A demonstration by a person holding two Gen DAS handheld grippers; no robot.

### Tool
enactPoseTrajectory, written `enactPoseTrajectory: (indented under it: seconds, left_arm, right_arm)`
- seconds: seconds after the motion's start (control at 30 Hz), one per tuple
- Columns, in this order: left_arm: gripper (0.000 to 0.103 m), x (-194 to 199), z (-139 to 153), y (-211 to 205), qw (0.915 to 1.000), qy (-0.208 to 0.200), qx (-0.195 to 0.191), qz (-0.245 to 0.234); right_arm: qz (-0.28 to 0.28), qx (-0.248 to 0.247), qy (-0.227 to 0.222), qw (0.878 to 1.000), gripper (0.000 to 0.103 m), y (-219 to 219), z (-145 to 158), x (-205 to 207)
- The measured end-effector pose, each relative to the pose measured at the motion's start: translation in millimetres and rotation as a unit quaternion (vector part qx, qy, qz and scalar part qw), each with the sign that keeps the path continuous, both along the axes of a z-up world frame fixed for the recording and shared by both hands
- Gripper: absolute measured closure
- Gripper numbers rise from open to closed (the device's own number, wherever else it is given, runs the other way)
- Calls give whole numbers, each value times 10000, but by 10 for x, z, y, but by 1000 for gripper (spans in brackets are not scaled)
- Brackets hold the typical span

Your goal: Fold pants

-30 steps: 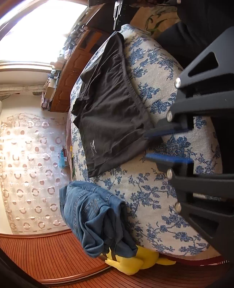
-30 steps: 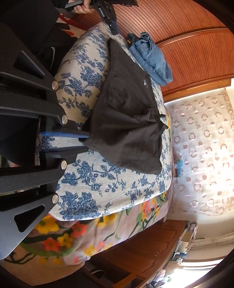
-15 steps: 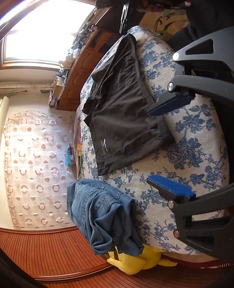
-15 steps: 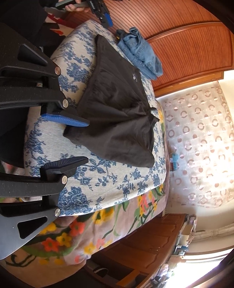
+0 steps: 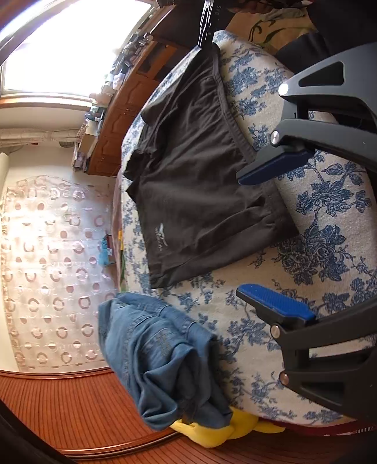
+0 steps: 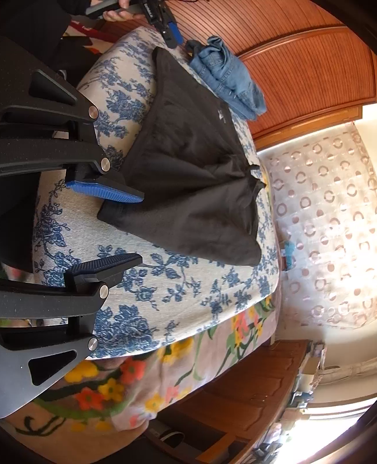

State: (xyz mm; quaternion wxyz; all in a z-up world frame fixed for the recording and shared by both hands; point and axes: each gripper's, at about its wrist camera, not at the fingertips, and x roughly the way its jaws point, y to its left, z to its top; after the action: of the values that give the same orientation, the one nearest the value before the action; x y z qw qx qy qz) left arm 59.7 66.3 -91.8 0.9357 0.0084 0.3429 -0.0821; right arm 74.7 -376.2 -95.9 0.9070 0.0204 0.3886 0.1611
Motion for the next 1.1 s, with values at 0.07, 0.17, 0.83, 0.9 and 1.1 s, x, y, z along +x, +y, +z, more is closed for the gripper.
enactPoseTrajectory:
  seconds: [0.07,0.17,0.83,0.9,1.1]
  left_arm:
    - [33,27,-56,-18,10000,69,29,5]
    - [33,58,-133,-35,9998,164,79,19]
    - [32,229,-319,-32,9994,331,-29,46]
    - [32,235,-324,-30,9995,305,-20,43]
    - [32,238,-335,-34,9997,237,-8,45]
  right_arm:
    - [-6,22,40,10000,67,-11,-24,-13]
    - [-5,17,83,10000,67,-1,-52,-23]
    - [307,-317,74,9990,66,325,151,1446]
    - [334,-418,235,9983,66,389,112,1634]
    - [231,-943,496,9940,71,522,-6,1971]
